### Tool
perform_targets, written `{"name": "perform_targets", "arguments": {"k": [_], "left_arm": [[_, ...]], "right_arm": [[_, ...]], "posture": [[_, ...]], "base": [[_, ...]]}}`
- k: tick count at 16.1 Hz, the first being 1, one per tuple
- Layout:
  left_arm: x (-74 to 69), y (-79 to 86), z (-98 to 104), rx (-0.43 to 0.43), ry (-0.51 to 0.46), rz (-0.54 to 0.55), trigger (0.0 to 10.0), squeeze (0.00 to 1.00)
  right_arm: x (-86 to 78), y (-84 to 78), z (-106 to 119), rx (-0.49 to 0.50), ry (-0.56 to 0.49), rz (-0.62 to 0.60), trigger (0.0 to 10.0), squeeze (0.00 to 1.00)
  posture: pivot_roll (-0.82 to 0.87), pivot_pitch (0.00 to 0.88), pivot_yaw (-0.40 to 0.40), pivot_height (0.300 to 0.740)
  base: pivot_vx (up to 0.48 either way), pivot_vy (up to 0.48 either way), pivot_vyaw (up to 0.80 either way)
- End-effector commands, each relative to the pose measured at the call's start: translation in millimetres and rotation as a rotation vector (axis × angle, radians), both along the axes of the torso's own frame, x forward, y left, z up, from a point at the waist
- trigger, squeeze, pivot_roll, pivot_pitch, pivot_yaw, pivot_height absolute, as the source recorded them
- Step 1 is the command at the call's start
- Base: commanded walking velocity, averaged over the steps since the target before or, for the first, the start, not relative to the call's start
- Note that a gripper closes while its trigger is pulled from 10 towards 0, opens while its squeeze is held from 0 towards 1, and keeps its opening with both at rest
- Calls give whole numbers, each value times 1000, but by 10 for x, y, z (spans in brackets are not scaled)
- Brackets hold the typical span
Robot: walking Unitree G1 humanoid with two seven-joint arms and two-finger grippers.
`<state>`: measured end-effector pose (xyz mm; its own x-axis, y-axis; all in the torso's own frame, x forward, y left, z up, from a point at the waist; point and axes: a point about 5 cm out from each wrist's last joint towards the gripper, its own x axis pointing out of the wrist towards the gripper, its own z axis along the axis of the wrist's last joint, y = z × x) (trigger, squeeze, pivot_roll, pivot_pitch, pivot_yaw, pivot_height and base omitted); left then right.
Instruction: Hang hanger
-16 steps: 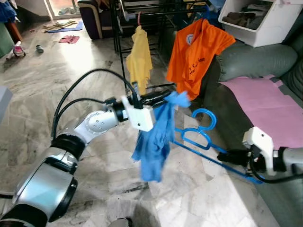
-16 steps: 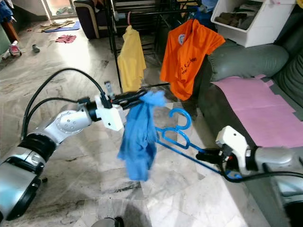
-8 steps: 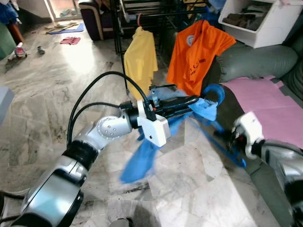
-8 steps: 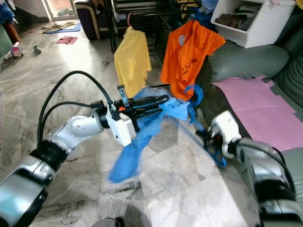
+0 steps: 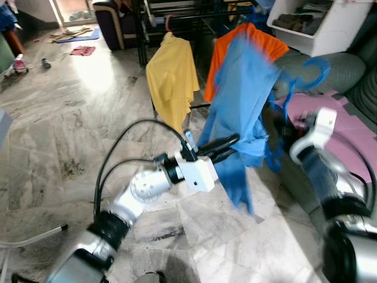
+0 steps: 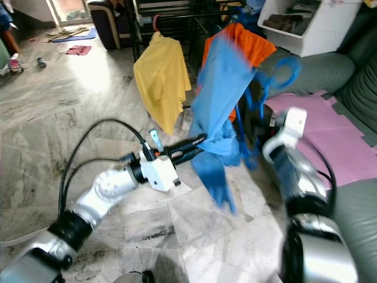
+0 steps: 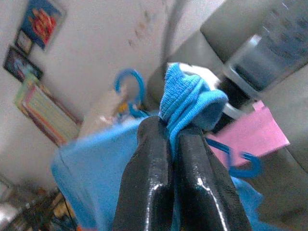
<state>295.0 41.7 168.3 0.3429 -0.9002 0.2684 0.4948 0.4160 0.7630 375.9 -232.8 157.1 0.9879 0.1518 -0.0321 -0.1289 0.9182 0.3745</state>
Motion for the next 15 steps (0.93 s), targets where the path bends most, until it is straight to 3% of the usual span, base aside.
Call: {"name": "perform_targets", "arguments": {"k": [1,3,4,5,7,8,10,12,15], "left_arm": [[-56,-31,-1,29,-31,-26,10000,0],[-3,-12,-92,18,22,81,10000,0],[21,-8,-121,21,25,125,10000,0],[62,15,-91,7,6,175,10000,0],[154,66,-12,-18,-15,237,10000,0],[181,87,22,-28,-31,256,10000,0],[230,132,121,-56,-97,314,10000,0],[245,136,147,-62,-112,322,10000,0],[264,151,210,-89,-151,347,10000,0]], "right_arm": [[46,-69,184,84,-50,-76,10000,0],[97,220,362,144,-124,40,10000,0],[82,351,377,100,-123,136,10000,0],[34,440,272,-84,-96,218,10000,0],[-44,465,94,-238,-28,278,10000,0],[-64,442,64,-251,-13,276,10000,0],[-117,382,-4,-163,69,258,10000,0],[-203,459,-113,-213,116,366,10000,0],[-391,634,-237,-205,184,594,10000,0]], "posture": [[2,65,-11,740],[-1,62,-18,740],[-1,62,-18,740],[-6,59,-21,740],[-7,58,-22,740],[-12,58,-21,740],[-17,58,-19,740],[-17,57,-17,740],[-13,57,-21,740]], "base": [[0,0,0],[0,0,0],[0,0,0],[0,0,0],[0,0,0],[0,0,0],[0,0,0],[0,0,0],[0,0,0]]}}
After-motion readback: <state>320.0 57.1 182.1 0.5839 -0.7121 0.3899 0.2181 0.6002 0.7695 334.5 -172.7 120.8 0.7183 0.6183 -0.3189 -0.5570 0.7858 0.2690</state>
